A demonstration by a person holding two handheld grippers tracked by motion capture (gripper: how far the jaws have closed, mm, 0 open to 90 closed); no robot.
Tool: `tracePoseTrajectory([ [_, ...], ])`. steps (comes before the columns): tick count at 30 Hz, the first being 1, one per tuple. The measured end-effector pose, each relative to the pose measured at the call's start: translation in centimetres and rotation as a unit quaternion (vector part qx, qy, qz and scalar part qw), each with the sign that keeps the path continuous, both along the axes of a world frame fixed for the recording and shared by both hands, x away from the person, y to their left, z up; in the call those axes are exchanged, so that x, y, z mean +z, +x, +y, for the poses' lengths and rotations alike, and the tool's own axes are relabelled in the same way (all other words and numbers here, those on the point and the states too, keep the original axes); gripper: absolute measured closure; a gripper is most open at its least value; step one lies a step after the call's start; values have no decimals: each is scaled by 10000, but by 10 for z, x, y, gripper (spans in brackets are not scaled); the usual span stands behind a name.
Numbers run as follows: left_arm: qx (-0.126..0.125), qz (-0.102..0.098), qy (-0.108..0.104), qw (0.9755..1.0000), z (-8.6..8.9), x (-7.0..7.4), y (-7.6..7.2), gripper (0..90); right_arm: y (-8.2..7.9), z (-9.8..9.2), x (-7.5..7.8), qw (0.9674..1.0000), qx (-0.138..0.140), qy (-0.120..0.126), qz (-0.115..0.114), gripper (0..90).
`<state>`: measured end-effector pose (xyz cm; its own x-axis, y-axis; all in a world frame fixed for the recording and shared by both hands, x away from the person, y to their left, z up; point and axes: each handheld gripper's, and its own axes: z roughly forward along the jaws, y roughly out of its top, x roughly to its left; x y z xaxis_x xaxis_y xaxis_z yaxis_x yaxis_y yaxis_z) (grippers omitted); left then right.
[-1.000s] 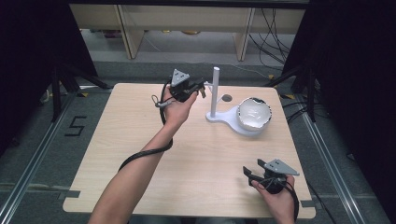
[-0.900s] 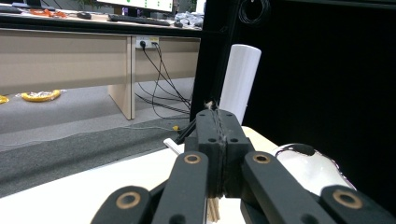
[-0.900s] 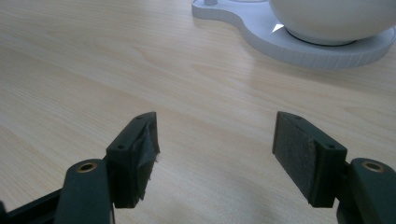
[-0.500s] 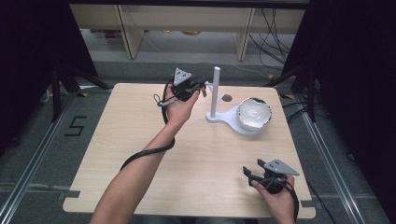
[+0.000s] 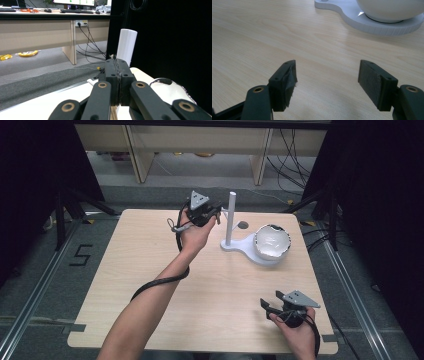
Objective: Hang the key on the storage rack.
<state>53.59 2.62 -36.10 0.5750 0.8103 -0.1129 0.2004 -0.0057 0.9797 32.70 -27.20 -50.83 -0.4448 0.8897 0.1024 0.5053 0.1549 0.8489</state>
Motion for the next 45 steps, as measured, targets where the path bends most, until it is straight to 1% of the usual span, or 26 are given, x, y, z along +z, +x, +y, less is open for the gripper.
tracePoseTrajectory([
  [4, 9, -8, 53, 10000, -4, 0, -1, 884, 1, 1, -1, 10000, 24, 35, -36, 320],
  [5, 21, -12, 51, 10000, -5, 0, 0, 884, 0, 1, 0, 10000, -20, 27, 35, 320],
  [7, 13, -16, 68, 10000, -6, 0, 0, 884, 2, 0, -1, 9999, 23, -89, -73, 320],
  [9, 10, -8, 79, 10000, -7, 0, 1, 889, 0, 0, 0, 10000, -2, 10, 19, 320],
  [11, -23, -33, 77, 10000, -9, 1, 1, 893, 1, -1, -1, 10000, -13, -59, -10, 320],
  [12, -40, -64, 82, 9999, -11, 3, 0, 892, 0, -1, 0, 10000, -6, -1, 24, 320],
  [15, -51, -110, 79, 9999, -11, 5, -1, 888, 1, -1, -1, 10000, 41, -10, -69, 320],
  [16, -44, -120, 67, 9999, -10, 5, -2, 885, -1, 0, 0, 10000, -34, 53, 54, 319],
  [17, -38, -124, 51, 9999, -10, 6, -3, 881, 0, -1, 0, 10000, -12, 28, -41, 319],
  [25, -14, -181, 47, 9998, 5, 10, -11, 823, 1, -3, 0, 9999, 18, -36, -147, 320],
  [26, -17, -192, 32, 9998, 7, 11, -12, 815, -1, -1, 1, 10000, -75, 38, -47, 320],
  [27, -30, -203, 46, 9998, 9, 12, -14, 808, 0, -1, 0, 9999, -36, 62, -107, 320],
  [30, -86, -181, 100, 9997, 15, 13, -22, 773, -1, -1, 1, 9999, -53, -11, -85, 320],
  [31, -95, -192, 122, 9997, 18, 13, -24, 765, 1, -2, -1, 9998, -44, -82, -199, 320],
  [33, -94, -193, 153, 9997, 25, 12, -30, 751, -1, 0, 1, 10000, -63, 34, -32, 320],
  [34, -96, -198, 163, 9996, 28, 12, -32, 745, 0, -1, 0, 9999, -9, -59, -129, 320],
  [35, -91, -202, 171, 9996, 32, 11, -35, 739, 0, 0, -1, 9999, -16, 38, -132, 320],
  [36, -86, -206, 168, 9996, 35, 11, -37, 732, 0, -1, 0, 10000, 6, -59, -68, 320],
  [37, -91, -194, 183, 9996, 39, 10, -40, 725, 0, 0, 0, 9999, -11, -57, -118, 320],
  [38, -102, -195, 201, 9996, 42, 9, -43, 713, 2, -2, 0, 9995, 63, -173, -262, 320],
  [39, -105, -194, 193, 9996, 45, 8, -46, 705, 0, 1, 0, 9999, -7, -36, -114, 320],
  [40, -110, -195, 224, 9995, 48, 7, -48, 693, 0, 1, 0, 10000, -24, -28, -85, 320],
  [41, -115, -209, 252, 9994, 51, 6, -51, 687, 1, 0, -1, 9998, 17, -79, -161, 320],
  [43, -101, -261, 327, 9991, 56, 5, -56, 672, 0, 1, -1, 10000, -16, -43, -85, 320],
  [44, -108, -270, 367, 9989, 59, 4, -59, 664, 1, 0, -1, 9997, 52, -123, -187, 320],
  [45, -112, -259, 352, 9990, 62, 3, -61, 655, 1, 1, -1, 9999, 12, -80, -144, 320],
])
